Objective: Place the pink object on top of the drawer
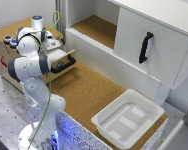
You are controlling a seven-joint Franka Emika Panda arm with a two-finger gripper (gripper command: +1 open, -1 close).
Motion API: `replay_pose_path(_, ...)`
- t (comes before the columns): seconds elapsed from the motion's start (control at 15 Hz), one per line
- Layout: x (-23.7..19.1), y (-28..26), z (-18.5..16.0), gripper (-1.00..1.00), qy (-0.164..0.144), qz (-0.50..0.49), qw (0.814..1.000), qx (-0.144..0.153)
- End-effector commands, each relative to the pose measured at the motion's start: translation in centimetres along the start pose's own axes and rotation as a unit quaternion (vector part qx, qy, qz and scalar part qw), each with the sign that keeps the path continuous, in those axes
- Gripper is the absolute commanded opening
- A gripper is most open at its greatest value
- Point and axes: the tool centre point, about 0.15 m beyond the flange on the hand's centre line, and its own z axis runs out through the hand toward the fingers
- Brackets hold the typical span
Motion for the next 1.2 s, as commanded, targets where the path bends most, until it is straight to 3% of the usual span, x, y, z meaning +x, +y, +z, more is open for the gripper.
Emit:
replay_pose_path(0.0, 3.7, 6.4, -5.5, -1.00, -0.081, -0.045, 0.996, -0.006)
replay_pose_path(0.4, 7.1, 11.8, -5.2, -1.00, -0.091, -0.087, 0.992, -0.013)
replay_pose_path(1.13, 11.2, 16.5, -1.9, -1.00, -0.051, -0.127, 0.991, 0.015)
